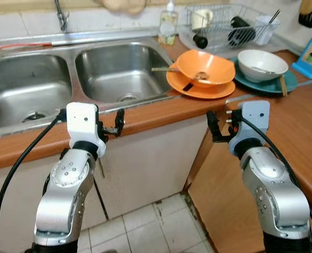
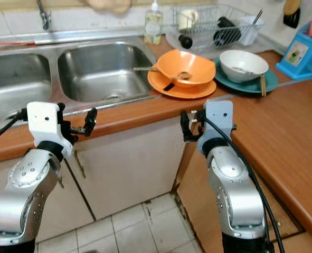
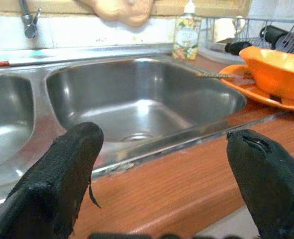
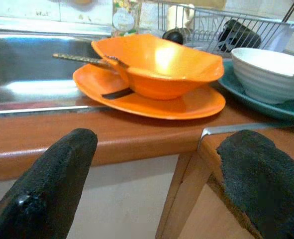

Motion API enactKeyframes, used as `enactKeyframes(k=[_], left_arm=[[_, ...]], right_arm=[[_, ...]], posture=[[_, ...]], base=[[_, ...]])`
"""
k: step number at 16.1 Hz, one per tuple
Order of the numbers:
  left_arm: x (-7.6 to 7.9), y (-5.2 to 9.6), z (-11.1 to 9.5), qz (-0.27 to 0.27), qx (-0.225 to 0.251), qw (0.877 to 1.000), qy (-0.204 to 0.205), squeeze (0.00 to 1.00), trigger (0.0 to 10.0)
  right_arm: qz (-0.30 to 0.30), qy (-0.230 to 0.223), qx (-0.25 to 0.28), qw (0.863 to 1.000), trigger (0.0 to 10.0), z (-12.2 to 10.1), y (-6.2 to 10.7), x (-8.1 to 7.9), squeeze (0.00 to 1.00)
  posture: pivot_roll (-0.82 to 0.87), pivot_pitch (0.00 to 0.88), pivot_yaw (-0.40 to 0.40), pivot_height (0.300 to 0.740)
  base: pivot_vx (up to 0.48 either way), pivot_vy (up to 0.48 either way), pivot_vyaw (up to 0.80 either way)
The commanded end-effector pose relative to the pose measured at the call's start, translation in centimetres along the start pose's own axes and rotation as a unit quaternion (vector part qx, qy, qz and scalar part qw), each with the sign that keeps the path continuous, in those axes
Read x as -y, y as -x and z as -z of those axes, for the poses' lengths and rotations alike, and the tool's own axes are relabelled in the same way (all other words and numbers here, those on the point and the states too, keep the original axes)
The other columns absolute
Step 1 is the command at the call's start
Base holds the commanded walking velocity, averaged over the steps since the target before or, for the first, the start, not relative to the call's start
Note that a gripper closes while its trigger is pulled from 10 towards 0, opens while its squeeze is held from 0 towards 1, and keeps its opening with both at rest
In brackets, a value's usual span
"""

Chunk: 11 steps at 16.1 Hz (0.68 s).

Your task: Kitchen organization

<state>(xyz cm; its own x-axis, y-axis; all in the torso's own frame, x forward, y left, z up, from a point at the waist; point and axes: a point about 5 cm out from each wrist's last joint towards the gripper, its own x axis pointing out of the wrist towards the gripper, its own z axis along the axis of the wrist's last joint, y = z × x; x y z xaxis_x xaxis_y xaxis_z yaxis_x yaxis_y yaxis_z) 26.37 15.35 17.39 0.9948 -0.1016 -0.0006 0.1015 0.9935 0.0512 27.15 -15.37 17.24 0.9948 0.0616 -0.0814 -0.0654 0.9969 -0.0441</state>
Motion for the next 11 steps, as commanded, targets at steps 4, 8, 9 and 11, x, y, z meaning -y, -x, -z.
enactKeyframes(k=[4, 8, 9, 11], left_arm=[[0.71, 0.24, -0.32, 0.022, 0.008, 1.000, -0.003, 0.14, 10.0], [0.93, 0.09, -0.72, 0.030, 0.017, 0.999, -0.008, 0.13, 10.0], [0.94, 0.08, -0.74, 0.030, 0.017, 0.999, -0.008, 0.13, 10.0], [0.94, 0.26, -0.56, 0.031, 0.017, 0.999, -0.008, 0.14, 10.0]], right_arm=[[-0.020, 0.004, 0.033, 0.999, 10.0, -1.05, 0.38, -0.36, 1.00], [-0.028, 0.005, 0.030, 0.999, 10.0, -0.99, 0.39, -0.47, 1.00], [-0.030, 0.004, 0.030, 0.999, 10.0, -0.98, 0.41, -0.51, 1.00], [-0.035, 0.005, 0.036, 0.999, 10.0, -0.96, 0.60, -0.63, 1.00]], posture=[[-0.15, 0.000, -0.043, 0.740], [-0.14, 0.000, -0.049, 0.740], [-0.15, 0.000, -0.048, 0.740], [-0.15, 0.000, -0.045, 0.740]], base=[[0.337, 0.000, 0.00], [0.341, 0.000, -0.35], [0.337, 0.000, -0.76], [0.343, 0.000, -0.76]])
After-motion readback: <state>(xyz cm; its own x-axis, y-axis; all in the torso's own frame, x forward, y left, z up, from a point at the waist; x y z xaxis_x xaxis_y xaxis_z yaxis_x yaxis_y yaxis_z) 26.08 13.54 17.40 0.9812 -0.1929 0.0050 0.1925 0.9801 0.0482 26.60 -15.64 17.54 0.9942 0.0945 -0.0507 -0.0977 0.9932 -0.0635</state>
